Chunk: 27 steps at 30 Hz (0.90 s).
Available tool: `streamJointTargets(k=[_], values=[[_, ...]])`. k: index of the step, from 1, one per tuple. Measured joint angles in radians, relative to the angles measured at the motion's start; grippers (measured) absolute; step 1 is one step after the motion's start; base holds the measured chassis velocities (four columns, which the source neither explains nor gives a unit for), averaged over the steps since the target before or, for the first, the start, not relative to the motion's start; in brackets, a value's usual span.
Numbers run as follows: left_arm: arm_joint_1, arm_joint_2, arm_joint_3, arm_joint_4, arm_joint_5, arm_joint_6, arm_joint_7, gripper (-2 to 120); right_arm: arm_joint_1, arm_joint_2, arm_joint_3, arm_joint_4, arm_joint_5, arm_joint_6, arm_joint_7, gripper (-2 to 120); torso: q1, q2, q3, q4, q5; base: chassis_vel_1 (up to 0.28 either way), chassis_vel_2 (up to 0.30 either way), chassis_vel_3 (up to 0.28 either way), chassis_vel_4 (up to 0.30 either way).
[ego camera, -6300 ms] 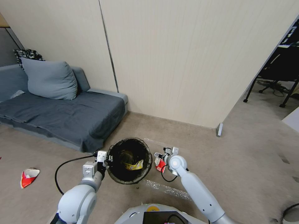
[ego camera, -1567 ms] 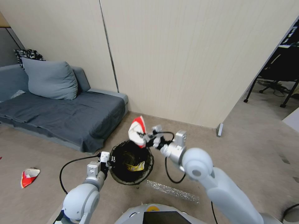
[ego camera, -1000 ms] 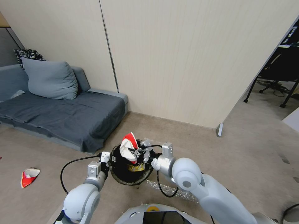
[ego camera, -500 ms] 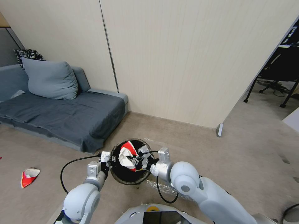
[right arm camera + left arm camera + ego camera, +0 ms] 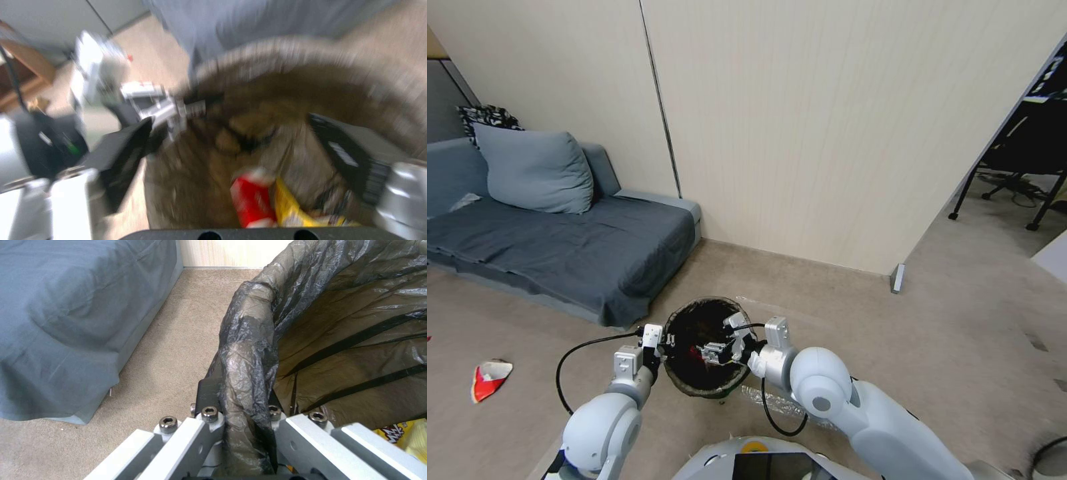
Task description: Pick up the trash bin, then pick up the garbage from the floor and place it into the trash bin.
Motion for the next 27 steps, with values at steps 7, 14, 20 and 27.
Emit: streamJointTargets(k=[7, 14, 20, 27], values=[[-0.003, 0.002, -0.001, 0.016, 0.002, -0.003, 0.001, 1, 0.005, -0.052, 0.155, 0.1, 0.003, 0.038, -0.062, 100, 0.0, 0.0, 0.0, 0.0, 0.0001, 0.0, 0.0, 0.0, 0.0], [-0.008, -0.009, 0.006, 0.026, 0.003, -0.006, 0.001, 1, -0.051, -0.137, 0.426, 0.169, 0.033, 0.04, -0.13, 100, 0.0, 0.0, 0.0, -0.0002, 0.0002, 0.0, 0.0, 0.0, 0.0], [-0.011, -0.031, 0.007, 0.036, 0.003, -0.006, 0.0, 1, -0.113, -0.127, 0.573, 0.164, 0.013, 0.07, -0.124, 100, 0.0, 0.0, 0.0, -0.0001, 0.0001, 0.0, 0.0, 0.0, 0.0], [-0.009, -0.034, 0.004, 0.035, 0.001, -0.006, 0.0, 1, -0.259, -0.064, 0.651, 0.107, -0.238, 0.17, -0.111, 100, 0.0, 0.0, 0.0, -0.0001, 0.0002, 0.0, 0.0, 0.0, 0.0]])
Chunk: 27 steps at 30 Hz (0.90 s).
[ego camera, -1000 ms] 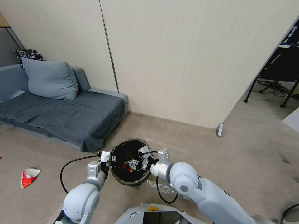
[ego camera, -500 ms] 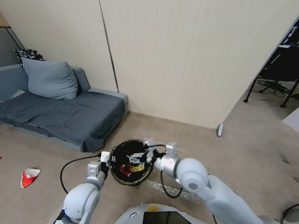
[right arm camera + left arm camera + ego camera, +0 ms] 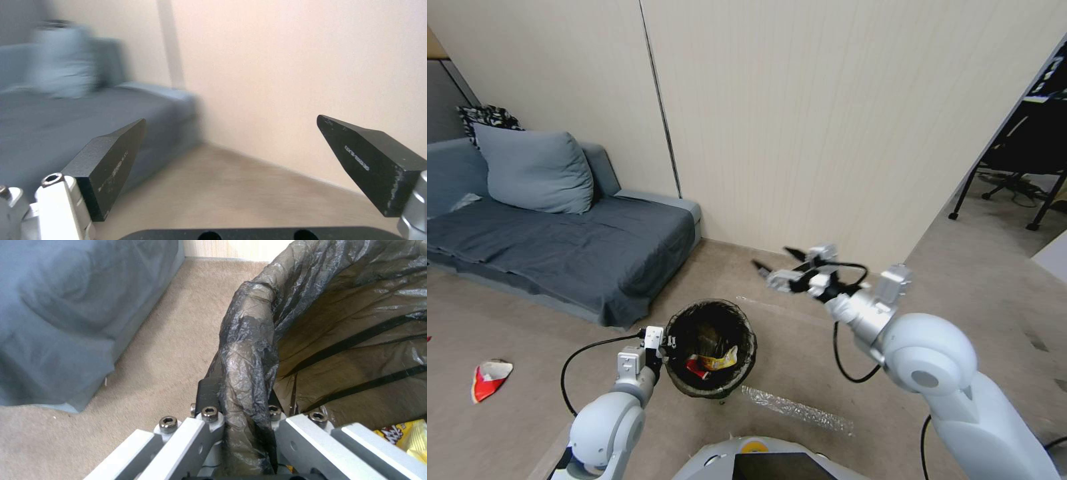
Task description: Pick up the trash bin, then pick up the garbage from the floor and place it into the trash bin.
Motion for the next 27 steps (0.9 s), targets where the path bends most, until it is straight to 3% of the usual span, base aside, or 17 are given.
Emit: streamJointTargets(k=[1, 9, 12, 13, 16, 25, 27], values=[[-0.001, 0.001, -0.001, -0.001, -0.001, 0.0, 0.0, 1, -0.033, 0.017, 0.004, -0.013, -0.065, 0.029, -0.002, 100, 0.0, 0.0, 0.0, 0.0, -0.0002, 0.0, 0.0, 0.0, 0.0], [-0.005, 0.002, -0.005, -0.001, -0.003, 0.0, 0.0, 1, -0.09, 0.061, 0.007, -0.033, -0.16, 0.089, -0.005, 100, 0.0, 0.0, 0.0, -0.0002, -0.0001, 0.0, 0.0, 0.0, 0.0], [-0.005, 0.0, -0.017, 0.002, -0.008, 0.001, 0.0, 1, -0.23, 0.228, 0.019, -0.088, -0.37, 0.245, -0.035, 100, 0.0, 0.0, 0.0, 0.0, 0.0, 0.0, 0.0, 0.0, 0.0], [-0.005, 0.0, -0.017, 0.002, -0.008, 0.001, 0.0, 1, -0.23, 0.228, 0.019, -0.088, -0.37, 0.245, -0.035, 100, 0.0, 0.0, 0.0, 0.0, 0.0, 0.0, 0.0, 0.0, 0.0], [0.004, 0.004, -0.031, -0.005, -0.017, 0.002, 0.0, 1, -0.369, 0.335, 0.084, -0.167, -0.631, 0.449, -0.092, 100, 0.0, 0.0, 0.0, -0.0002, -0.0001, 0.0, 0.0, 0.0, 0.0], [0.008, -0.009, -0.039, -0.017, -0.018, 0.016, -0.001, 1, -0.478, 0.406, 0.149, -0.203, -0.698, 0.534, -0.116, 100, 0.0, 0.0, 0.0, 0.0, -0.0003, 0.0, 0.0, 0.0, 0.0], [0.007, -0.01, -0.039, -0.02, -0.009, 0.027, 0.029, 1, -0.487, 0.413, 0.148, -0.213, -0.698, 0.538, -0.118, 100, 0.0, 0.0, 0.0, 0.0, -0.0002, 0.0, 0.0, 0.0, 0.0]])
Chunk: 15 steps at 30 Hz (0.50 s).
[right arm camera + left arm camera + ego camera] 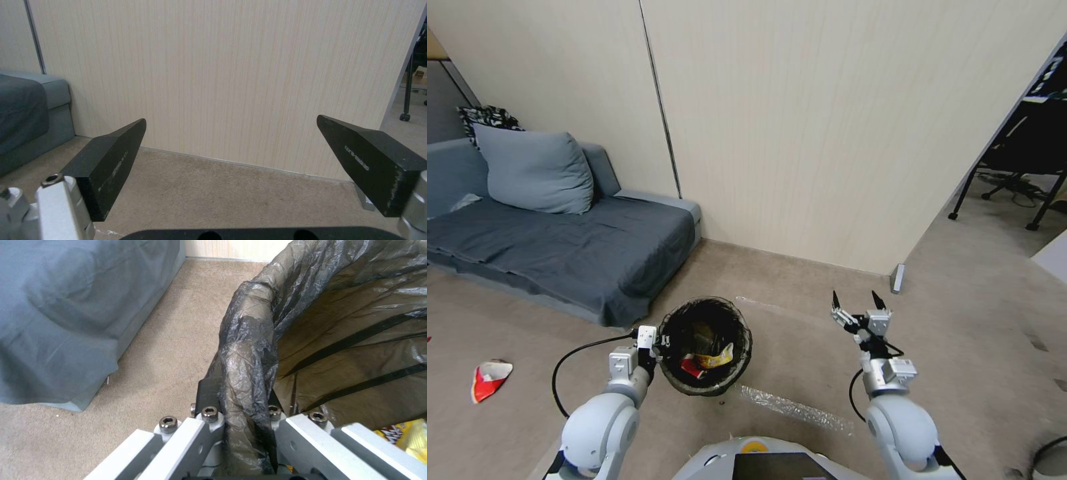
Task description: Pick up the trash bin, then pick up the garbage from the floor and place it into the trash bin.
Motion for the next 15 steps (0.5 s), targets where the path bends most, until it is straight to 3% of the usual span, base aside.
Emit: streamJointTargets(k=[15], values=[[-0.002, 0.008, -0.023, 0.005, 0.007, 0.011, 0.011, 1, 0.028, -0.007, -0.02, -0.052, 0.023, -0.035, 0.023, 100, 0.0, 0.0, 0.0, -0.0001, 0.0, 0.036, 0.039, 0.036, 0.035]])
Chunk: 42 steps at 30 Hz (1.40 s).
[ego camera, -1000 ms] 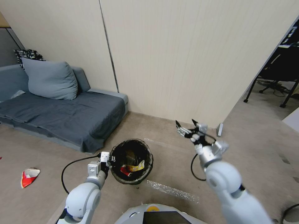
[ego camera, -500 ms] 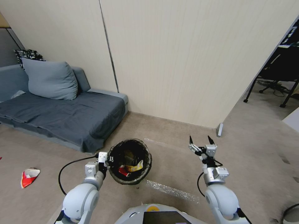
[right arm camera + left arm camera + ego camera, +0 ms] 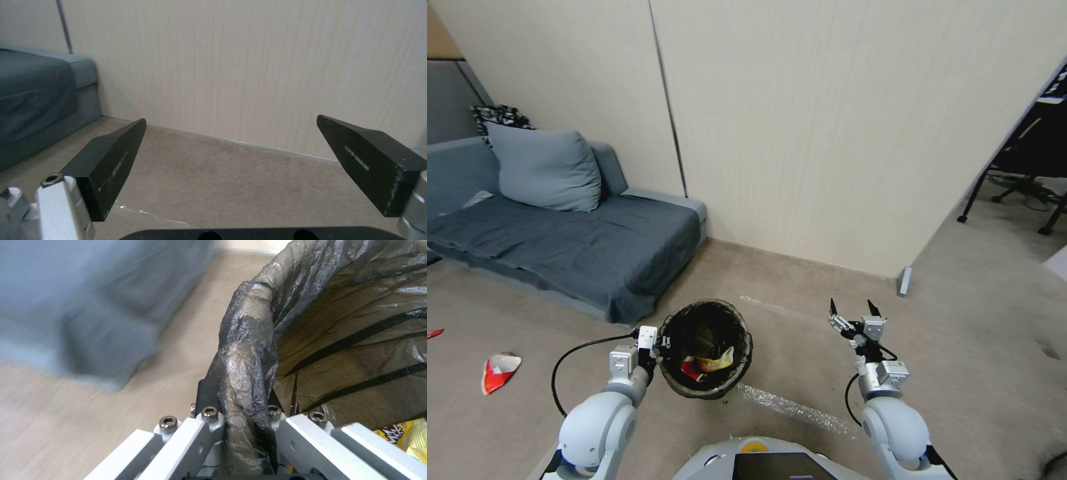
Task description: Pick up the trash bin, then pick up the garbage from the floor and place it into the trash bin.
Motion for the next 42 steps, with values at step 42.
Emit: streamJointTargets(k=[42], values=[[0.003, -0.049, 0.007, -0.022, 0.022, -0.02, -0.001, 1, -0.062, 0.11, -0.035, 0.027, -0.083, 0.003, 0.032, 100, 0.0, 0.0, 0.0, 0.0002, -0.0001, 0.118, 0.117, 0.119, 0.119]])
